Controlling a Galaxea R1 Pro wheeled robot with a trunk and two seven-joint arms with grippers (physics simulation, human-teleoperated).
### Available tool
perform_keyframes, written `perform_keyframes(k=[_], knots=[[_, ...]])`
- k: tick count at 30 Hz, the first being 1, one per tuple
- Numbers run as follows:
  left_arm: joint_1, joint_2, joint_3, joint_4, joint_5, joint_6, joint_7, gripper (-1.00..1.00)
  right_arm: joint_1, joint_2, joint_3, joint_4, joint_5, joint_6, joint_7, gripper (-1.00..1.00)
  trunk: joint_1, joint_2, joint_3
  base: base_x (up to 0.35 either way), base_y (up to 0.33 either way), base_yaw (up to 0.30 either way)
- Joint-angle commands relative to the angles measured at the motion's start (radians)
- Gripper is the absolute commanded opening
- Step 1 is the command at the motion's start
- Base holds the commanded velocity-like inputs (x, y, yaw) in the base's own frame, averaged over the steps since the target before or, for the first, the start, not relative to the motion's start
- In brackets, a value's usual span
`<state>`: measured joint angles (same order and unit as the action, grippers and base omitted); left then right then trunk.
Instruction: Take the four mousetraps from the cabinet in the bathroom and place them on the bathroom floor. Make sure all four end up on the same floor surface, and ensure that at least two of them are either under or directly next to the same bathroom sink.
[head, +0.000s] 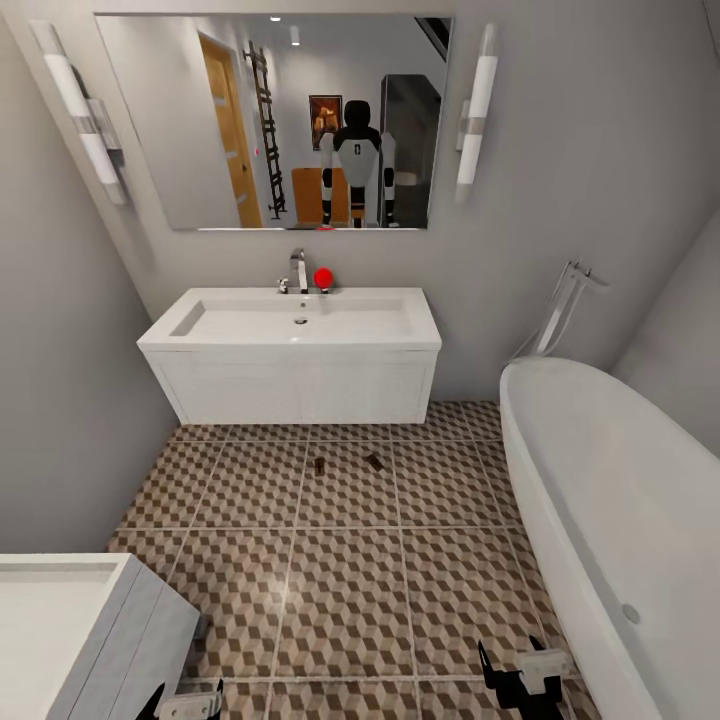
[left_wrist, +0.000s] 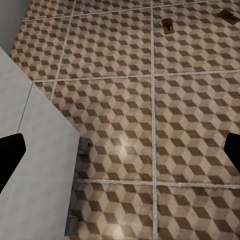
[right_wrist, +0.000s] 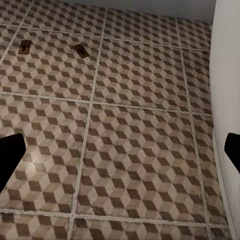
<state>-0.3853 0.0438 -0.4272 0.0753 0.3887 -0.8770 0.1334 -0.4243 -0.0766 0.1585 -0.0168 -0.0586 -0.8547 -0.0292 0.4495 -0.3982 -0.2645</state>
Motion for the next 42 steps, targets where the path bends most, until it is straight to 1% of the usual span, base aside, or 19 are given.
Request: perform_keyframes(k=[1, 13, 22, 30, 34, 38, 42], knots=[[-0.001, -0.001, -0.008, 0.003, -0.001, -0.004, 0.008, 1.00, -0.001, 0.000, 0.009, 0.001, -0.006, -0.002, -0.003, 1.00, 0.001, -0.002, -0.002, 0.000, 0.000, 0.000], [-0.001, -0.001, -0.008, 0.003, -0.001, -0.004, 0.008, 1.00, -0.001, 0.001, 0.009, 0.001, -0.006, 0.002, -0.002, 1.00, 0.001, -0.002, -0.002, 0.000, 0.000, 0.000], [-0.001, -0.001, -0.008, 0.003, -0.001, -0.004, 0.008, 1.00, -0.001, 0.013, 0.009, 0.000, -0.006, 0.002, -0.002, 1.00, 0.001, -0.002, -0.002, 0.000, 0.000, 0.010], [0.004, -0.001, -0.008, 0.003, -0.001, -0.004, 0.009, 1.00, -0.001, 0.015, 0.009, 0.000, -0.006, 0.002, -0.003, 1.00, 0.001, -0.002, -0.002, 0.000, 0.000, 0.238], [0.010, -0.001, -0.008, 0.003, -0.001, 0.018, 0.010, 1.00, -0.001, 0.014, 0.009, 0.000, -0.006, 0.002, -0.003, 1.00, 0.001, -0.002, -0.002, 0.000, 0.000, 0.275], [0.012, -0.001, -0.008, 0.003, -0.001, 0.059, 0.010, 1.00, -0.001, 0.014, 0.009, 0.000, -0.006, 0.002, -0.003, 1.00, 0.001, -0.002, -0.002, 0.000, 0.000, 0.278], [0.012, -0.001, -0.008, 0.003, -0.001, 0.065, 0.010, 1.00, -0.001, 0.014, 0.009, 0.000, -0.006, 0.002, -0.003, 1.00, 0.001, -0.002, -0.002, 0.000, 0.000, 0.279]])
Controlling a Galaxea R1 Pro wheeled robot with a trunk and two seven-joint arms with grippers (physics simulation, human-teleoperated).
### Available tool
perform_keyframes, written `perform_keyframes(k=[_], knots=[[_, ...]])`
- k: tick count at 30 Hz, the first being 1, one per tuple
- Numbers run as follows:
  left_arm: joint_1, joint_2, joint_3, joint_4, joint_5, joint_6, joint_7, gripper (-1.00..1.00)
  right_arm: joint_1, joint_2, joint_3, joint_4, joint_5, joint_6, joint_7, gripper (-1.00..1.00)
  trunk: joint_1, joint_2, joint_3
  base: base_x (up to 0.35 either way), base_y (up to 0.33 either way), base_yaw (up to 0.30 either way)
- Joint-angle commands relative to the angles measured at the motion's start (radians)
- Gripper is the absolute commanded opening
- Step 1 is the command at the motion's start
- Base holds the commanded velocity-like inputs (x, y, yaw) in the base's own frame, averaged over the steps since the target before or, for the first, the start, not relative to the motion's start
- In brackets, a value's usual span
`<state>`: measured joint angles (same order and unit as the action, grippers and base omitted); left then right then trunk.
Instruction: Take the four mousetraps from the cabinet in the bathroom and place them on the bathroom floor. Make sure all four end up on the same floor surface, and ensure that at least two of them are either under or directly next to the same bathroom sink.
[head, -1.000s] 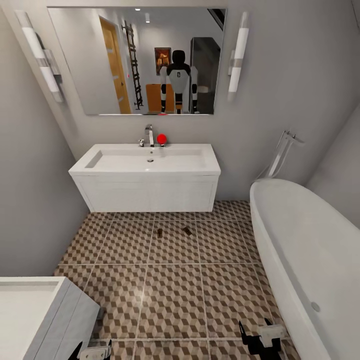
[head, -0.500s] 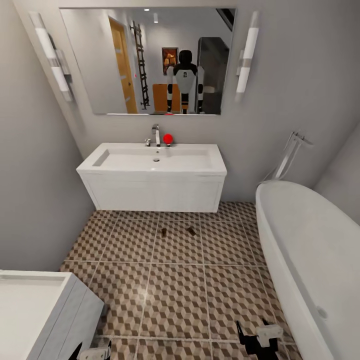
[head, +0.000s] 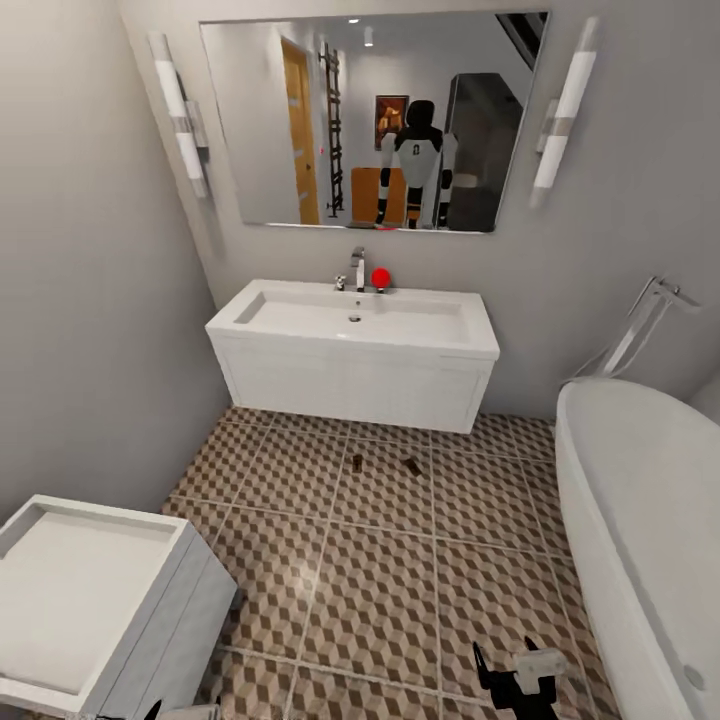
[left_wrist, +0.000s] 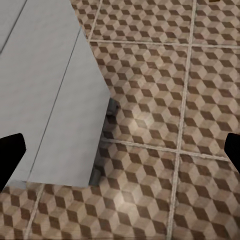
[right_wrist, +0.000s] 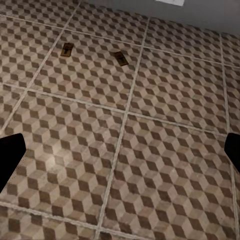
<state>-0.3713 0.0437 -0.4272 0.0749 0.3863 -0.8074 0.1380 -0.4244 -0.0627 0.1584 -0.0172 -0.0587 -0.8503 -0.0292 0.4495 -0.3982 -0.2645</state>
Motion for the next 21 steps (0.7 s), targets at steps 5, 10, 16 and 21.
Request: perform_keyframes(k=[5, 10, 16, 21], knots=[[-0.001, -0.001, -0.008, 0.003, 0.002, -0.002, 0.005, 1.00, 0.000, 0.000, 0.009, 0.000, -0.006, -0.003, -0.003, 1.00, 0.001, -0.002, -0.002, 0.000, 0.000, 0.279], [-0.001, -0.001, -0.008, 0.003, 0.002, 0.000, 0.005, 1.00, 0.000, 0.000, 0.009, 0.000, -0.006, -0.003, -0.003, 1.00, 0.001, -0.002, -0.002, 0.000, 0.000, 0.279], [-0.001, -0.001, -0.008, 0.003, 0.002, 0.000, 0.005, 1.00, -0.001, 0.000, 0.009, 0.000, -0.006, -0.003, -0.003, 1.00, 0.001, -0.002, -0.002, 0.000, 0.000, 0.279], [-0.001, -0.001, -0.008, 0.003, 0.002, 0.000, 0.005, 1.00, 0.000, 0.000, 0.009, 0.000, -0.006, -0.003, -0.003, 1.00, 0.001, -0.002, -0.002, 0.000, 0.000, 0.279]])
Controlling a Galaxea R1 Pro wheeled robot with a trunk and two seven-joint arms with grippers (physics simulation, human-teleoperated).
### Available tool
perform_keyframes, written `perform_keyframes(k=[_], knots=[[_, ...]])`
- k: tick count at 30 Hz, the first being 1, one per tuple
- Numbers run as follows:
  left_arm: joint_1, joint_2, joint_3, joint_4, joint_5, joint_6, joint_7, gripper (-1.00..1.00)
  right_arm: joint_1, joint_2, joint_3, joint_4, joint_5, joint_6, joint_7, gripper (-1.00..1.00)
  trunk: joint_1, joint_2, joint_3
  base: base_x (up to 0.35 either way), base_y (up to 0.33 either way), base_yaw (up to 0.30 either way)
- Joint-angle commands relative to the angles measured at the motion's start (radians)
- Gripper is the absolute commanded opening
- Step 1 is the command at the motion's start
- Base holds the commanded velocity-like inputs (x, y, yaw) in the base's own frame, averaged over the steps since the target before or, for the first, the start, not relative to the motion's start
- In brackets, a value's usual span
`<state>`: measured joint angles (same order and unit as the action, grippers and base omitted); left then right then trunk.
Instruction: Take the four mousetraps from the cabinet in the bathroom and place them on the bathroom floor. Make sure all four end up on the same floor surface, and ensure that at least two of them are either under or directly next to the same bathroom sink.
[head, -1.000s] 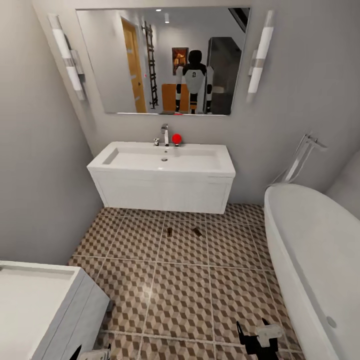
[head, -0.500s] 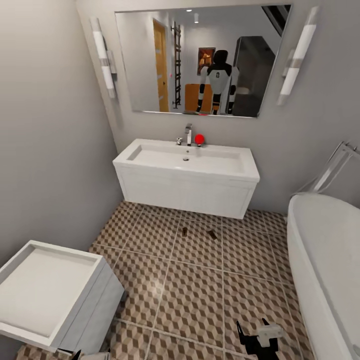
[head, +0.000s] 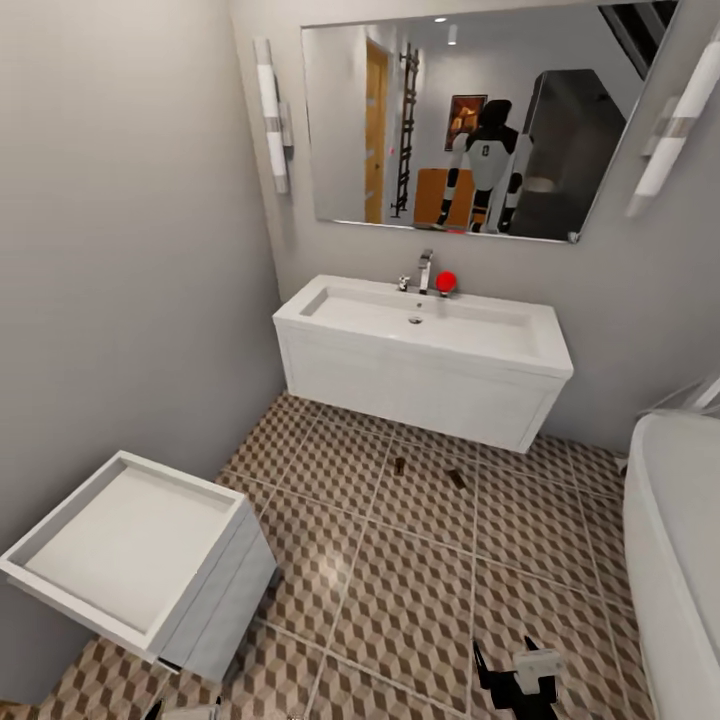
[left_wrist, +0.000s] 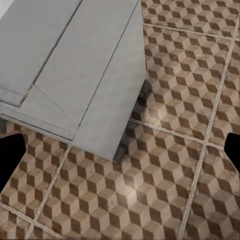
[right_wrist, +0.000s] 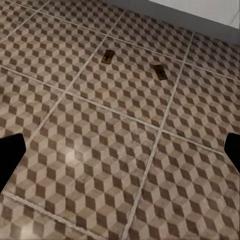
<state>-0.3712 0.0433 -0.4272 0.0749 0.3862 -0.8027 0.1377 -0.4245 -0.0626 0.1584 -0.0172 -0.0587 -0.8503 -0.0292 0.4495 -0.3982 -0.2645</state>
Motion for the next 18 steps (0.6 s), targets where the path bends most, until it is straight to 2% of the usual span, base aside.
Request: perform_keyframes(k=[1, 18], knots=[[-0.002, -0.001, -0.008, 0.003, 0.002, -0.004, 0.005, 1.00, 0.000, 0.000, 0.009, 0.000, -0.006, -0.003, -0.003, 1.00, 0.001, -0.002, -0.002, 0.000, 0.000, 0.279], [-0.002, -0.001, -0.008, 0.003, 0.002, -0.003, 0.005, 1.00, 0.000, 0.000, 0.009, 0.000, -0.006, -0.003, -0.003, 1.00, 0.001, -0.002, -0.002, 0.000, 0.000, 0.279]])
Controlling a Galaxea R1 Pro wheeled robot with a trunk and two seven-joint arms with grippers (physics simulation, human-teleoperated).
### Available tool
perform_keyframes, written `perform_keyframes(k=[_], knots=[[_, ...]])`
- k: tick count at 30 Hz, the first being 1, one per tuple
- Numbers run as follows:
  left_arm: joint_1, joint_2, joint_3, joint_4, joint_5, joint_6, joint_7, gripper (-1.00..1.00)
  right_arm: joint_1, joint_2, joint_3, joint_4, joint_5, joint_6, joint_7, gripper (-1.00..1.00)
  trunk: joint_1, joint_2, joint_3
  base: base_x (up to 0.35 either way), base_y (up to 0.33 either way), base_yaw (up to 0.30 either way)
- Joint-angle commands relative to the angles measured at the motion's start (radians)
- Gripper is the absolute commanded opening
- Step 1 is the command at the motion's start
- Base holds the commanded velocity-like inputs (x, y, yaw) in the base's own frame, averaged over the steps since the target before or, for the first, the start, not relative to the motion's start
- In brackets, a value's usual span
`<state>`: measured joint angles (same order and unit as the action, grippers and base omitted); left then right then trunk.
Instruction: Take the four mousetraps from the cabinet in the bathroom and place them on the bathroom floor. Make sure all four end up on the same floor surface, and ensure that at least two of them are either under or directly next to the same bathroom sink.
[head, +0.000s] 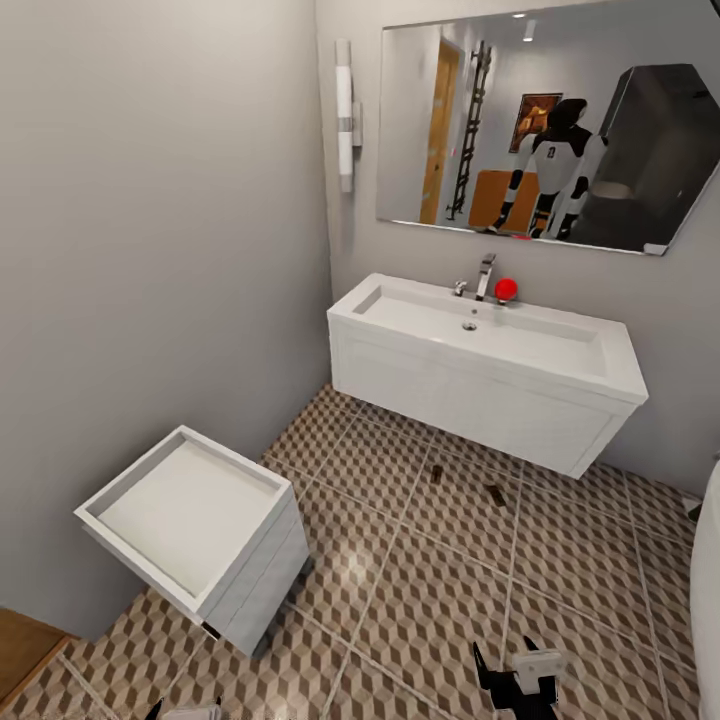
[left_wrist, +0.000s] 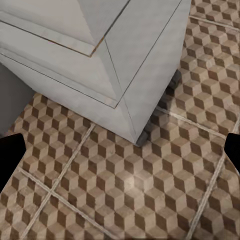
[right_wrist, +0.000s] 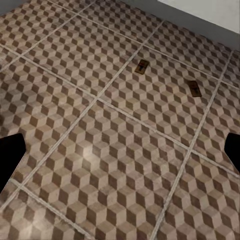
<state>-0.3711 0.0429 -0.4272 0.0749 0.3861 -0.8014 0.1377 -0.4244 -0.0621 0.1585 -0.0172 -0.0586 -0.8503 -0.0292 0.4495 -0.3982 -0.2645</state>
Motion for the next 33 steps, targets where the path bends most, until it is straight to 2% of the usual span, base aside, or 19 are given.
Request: perform_keyframes(k=[1, 11, 33], knots=[[-0.002, -0.001, -0.008, 0.003, 0.002, -0.004, 0.005, 1.00, 0.000, 0.000, 0.009, 0.000, -0.006, -0.003, -0.003, 1.00, 0.001, -0.002, -0.002, 0.000, 0.000, 0.279], [-0.002, -0.001, -0.008, 0.003, 0.002, -0.004, 0.005, 1.00, 0.000, 0.000, 0.009, 0.000, -0.006, -0.001, -0.003, 1.00, 0.001, -0.002, -0.002, -0.061, 0.056, 0.279], [-0.001, 0.000, -0.008, 0.003, 0.002, -0.004, 0.005, 1.00, -0.001, 0.001, 0.009, 0.000, -0.006, 0.002, -0.003, 1.00, 0.001, -0.002, -0.002, -0.167, 0.215, 0.279]])
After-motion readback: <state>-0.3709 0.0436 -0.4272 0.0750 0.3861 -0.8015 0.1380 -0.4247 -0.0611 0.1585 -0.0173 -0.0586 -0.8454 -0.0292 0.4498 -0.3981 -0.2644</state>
